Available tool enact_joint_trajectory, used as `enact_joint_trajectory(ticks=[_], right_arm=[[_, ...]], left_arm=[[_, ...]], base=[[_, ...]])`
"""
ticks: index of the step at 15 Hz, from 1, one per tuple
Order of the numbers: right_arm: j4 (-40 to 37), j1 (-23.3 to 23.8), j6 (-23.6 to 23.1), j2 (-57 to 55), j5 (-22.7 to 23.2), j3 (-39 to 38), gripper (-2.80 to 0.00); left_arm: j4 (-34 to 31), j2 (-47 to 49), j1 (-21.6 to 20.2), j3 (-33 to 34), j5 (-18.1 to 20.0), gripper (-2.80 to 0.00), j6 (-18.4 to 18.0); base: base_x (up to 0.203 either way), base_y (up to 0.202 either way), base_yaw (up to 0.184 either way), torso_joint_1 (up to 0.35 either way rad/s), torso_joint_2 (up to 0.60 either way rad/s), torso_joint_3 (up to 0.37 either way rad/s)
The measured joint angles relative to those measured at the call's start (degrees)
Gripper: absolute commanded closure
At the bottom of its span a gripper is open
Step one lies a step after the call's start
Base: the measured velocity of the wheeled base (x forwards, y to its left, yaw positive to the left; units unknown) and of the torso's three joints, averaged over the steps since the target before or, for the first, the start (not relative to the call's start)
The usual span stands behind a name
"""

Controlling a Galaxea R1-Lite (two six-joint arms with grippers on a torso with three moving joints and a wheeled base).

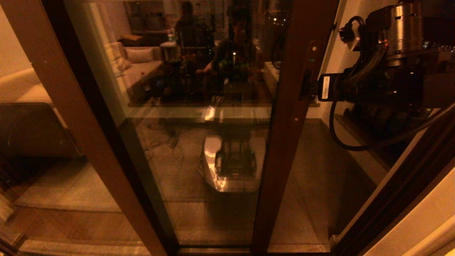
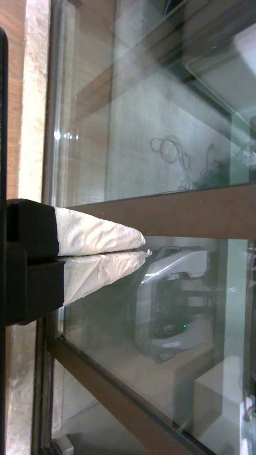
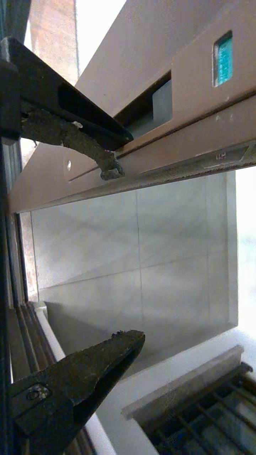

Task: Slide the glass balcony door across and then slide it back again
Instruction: Close the slid door

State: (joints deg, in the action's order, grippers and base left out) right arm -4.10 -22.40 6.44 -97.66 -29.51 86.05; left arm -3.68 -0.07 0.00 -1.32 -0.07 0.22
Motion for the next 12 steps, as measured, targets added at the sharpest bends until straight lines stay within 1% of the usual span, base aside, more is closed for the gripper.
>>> enact_joint_trajectory(ticks=[4,12], right_arm=[[-0.17,0.49,-0.08,0.26,-0.31,-0.04,-2.80],[0.27,2.26,-1.95,2.29,-0.03,-1.82,-2.80]], left_arm=[[0.01,0.00,0.00,0.00,-0.02,0.00,0.00],[0.01,0.00,0.00,0.00,0.00,0.00,0.02]], base=[[0.000,0.000,0.000,0.000,0.00,0.000],[0.000,0.000,0.000,0.000,0.00,0.000]])
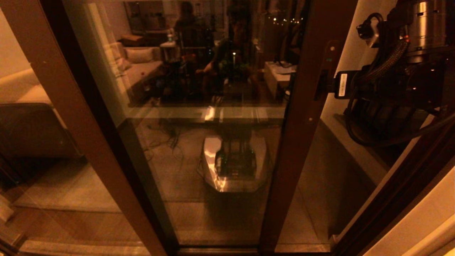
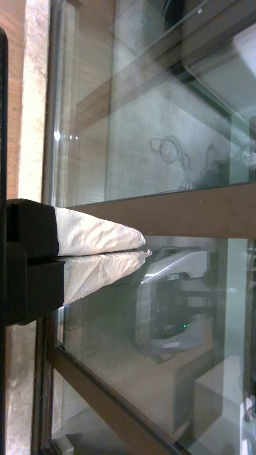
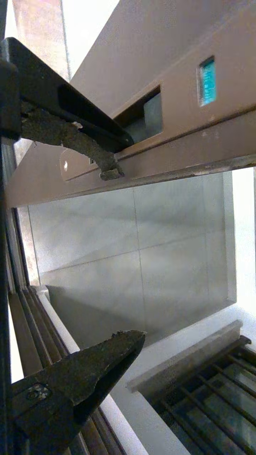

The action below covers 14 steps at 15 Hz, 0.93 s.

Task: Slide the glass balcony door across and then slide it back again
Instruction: Close the slid door

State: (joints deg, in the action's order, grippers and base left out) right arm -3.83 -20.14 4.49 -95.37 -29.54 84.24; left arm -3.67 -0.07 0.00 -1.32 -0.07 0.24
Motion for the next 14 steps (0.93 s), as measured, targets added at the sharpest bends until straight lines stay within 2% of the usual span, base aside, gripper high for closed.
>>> enact_joint_trajectory(ticks=[4,11,14], right_arm=[[-0.18,-0.35,-0.71,2.42,-0.11,-3.10,-2.80],[1.85,-4.05,-0.47,6.17,-0.75,-6.49,-2.80],[3.68,-5.84,-0.63,6.31,-3.87,-7.34,-2.80]], left_arm=[[-0.01,0.00,0.00,0.00,-0.01,0.00,0.00],[-0.01,0.00,0.00,0.00,0.00,0.00,0.00],[-0.01,0.00,0.00,0.00,0.02,0.00,-0.02]], base=[[0.000,0.000,0.000,0.000,0.00,0.000],[0.000,0.000,0.000,0.000,0.00,0.000],[0.000,0.000,0.000,0.000,0.00,0.000]])
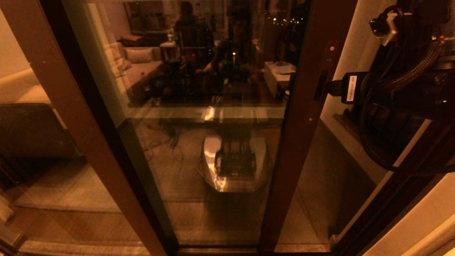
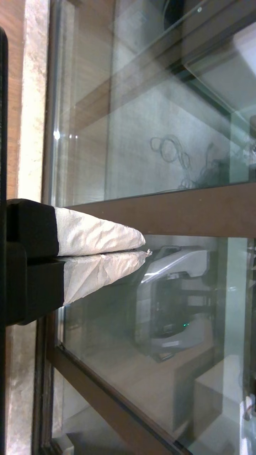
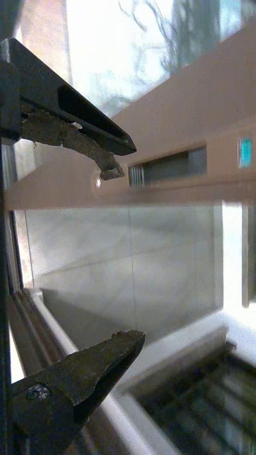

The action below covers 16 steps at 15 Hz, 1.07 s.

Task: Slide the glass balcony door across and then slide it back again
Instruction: Close the slid door

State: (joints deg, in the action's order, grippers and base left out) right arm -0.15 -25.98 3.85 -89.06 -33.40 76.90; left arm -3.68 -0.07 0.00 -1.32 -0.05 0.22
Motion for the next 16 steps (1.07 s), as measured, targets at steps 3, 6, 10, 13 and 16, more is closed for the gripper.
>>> enact_joint_trajectory(ticks=[3,6,10,13,16], right_arm=[[2.51,-2.73,-1.14,-0.69,-6.02,-0.03,-2.80],[5.62,-6.55,-2.28,-1.00,-10.92,-1.15,-2.80],[8.69,-10.34,-3.02,-3.78,-20.23,-0.55,-2.80],[7.90,-10.57,-4.31,-4.76,-20.72,-0.09,-2.80],[4.39,-9.11,-4.27,-5.41,-19.30,0.89,-2.80]], left_arm=[[0.00,0.00,0.00,0.00,-0.02,0.00,0.00],[0.00,0.00,0.00,0.00,-0.02,0.00,0.02],[0.02,0.00,0.00,0.02,-0.02,0.00,0.02],[0.02,0.00,0.00,-0.02,-0.02,0.00,0.01],[0.02,0.00,0.00,-0.02,0.00,0.00,0.02]], base=[[0.000,0.000,0.000,0.000,0.00,0.000],[0.000,0.000,0.000,0.000,0.00,0.000],[0.000,0.000,0.000,0.000,0.00,0.000],[0.000,0.000,0.000,0.000,0.00,0.000],[0.000,0.000,0.000,0.000,0.00,0.000]])
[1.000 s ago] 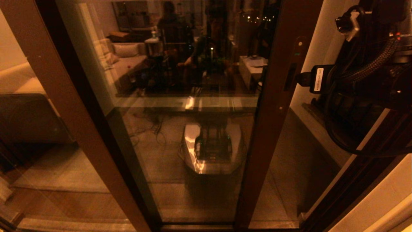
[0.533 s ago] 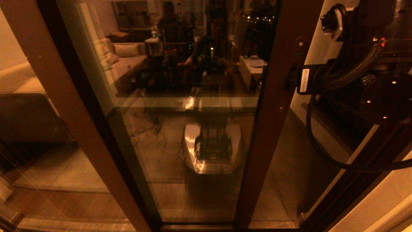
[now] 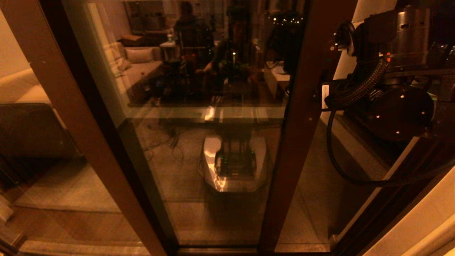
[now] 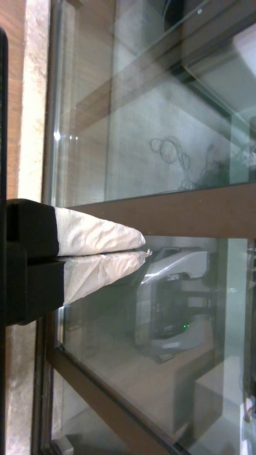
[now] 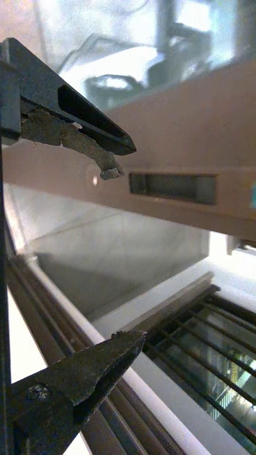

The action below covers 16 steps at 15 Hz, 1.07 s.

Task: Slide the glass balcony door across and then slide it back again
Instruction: Close the slid door

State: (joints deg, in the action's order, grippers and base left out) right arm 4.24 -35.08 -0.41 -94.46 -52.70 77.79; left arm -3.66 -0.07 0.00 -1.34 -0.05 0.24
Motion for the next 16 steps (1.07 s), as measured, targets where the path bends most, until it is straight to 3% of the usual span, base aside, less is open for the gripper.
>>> enact_joint_trajectory(ticks=[7,10,16], right_arm=[[-9.73,0.77,5.76,-0.20,7.09,4.01,-2.80],[-14.13,1.07,8.83,-0.98,7.30,6.98,-2.80],[-14.34,3.83,8.98,-2.60,7.23,8.81,-2.80]], left_arm=[[-0.02,0.00,0.00,0.02,-0.05,0.00,-0.02],[0.00,0.00,0.00,0.02,0.00,0.00,0.00],[-0.02,0.00,0.00,0.02,-0.03,0.00,0.00]], base=[[0.000,0.000,0.000,0.000,0.00,0.000],[0.000,0.000,0.000,0.000,0.00,0.000],[0.000,0.000,0.000,0.000,0.00,0.000]])
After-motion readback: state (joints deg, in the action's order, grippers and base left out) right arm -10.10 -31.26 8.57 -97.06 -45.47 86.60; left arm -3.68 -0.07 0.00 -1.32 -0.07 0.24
